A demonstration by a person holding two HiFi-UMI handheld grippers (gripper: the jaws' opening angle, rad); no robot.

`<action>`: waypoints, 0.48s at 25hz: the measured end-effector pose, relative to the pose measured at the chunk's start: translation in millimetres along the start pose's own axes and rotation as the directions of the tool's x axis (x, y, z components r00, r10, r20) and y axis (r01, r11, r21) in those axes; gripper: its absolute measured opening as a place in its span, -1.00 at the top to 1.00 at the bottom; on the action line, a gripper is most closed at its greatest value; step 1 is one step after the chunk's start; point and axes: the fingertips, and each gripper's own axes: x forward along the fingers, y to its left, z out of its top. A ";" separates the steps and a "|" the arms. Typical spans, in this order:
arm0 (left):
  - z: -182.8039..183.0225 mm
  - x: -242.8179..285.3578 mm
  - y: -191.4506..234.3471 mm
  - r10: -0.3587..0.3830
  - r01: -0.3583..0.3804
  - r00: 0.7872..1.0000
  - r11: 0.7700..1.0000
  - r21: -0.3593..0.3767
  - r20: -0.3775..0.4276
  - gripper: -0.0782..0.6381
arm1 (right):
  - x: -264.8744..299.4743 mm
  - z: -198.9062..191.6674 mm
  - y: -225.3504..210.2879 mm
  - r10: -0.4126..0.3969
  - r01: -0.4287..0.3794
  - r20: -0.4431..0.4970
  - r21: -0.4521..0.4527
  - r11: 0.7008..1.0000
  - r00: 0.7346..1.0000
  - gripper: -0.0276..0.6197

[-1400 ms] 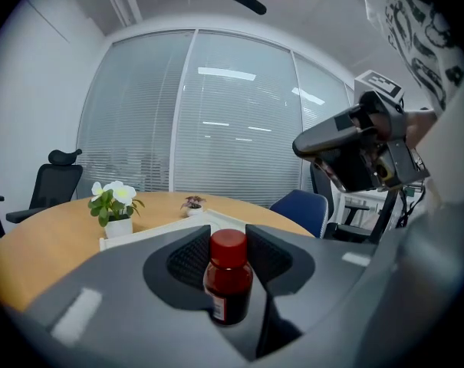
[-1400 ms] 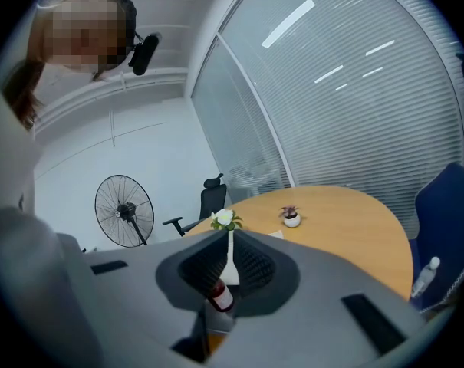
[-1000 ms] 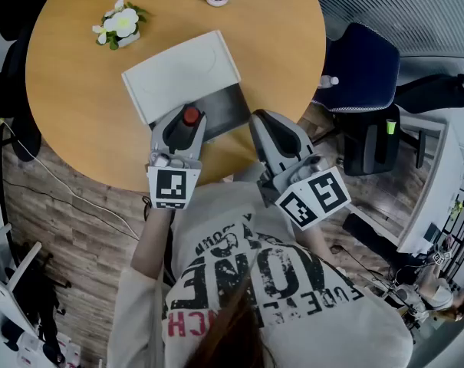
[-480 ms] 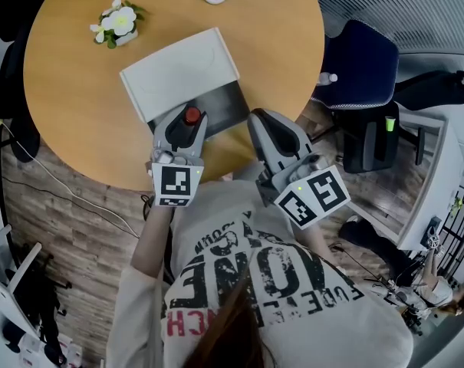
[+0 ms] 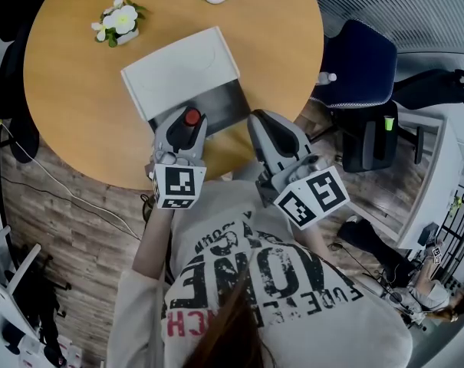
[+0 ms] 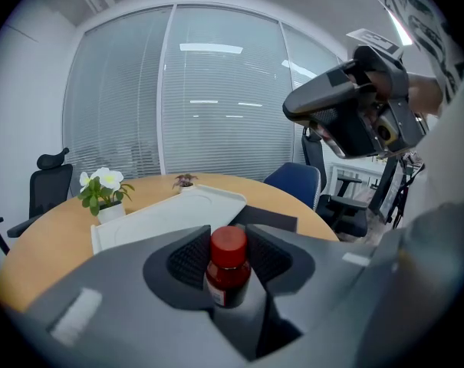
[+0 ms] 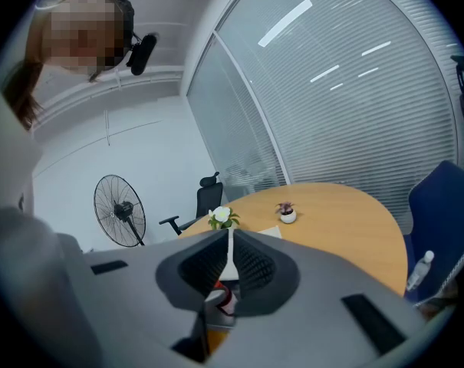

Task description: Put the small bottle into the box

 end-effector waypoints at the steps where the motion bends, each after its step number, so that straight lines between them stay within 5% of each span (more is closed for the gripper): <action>1: -1.8 -2.7 0.4 0.002 -0.002 1.000 1.000 -0.005 -0.010 0.37 | -0.1 0.2 0.9 0.001 -0.001 0.000 0.001 1.000 1.000 0.84; 12: -10.2 -12.7 -0.6 0.021 -0.020 0.999 1.000 0.023 -0.049 0.37 | 7.4 0.9 15.5 0.041 -0.041 -0.012 -0.016 0.999 0.999 0.84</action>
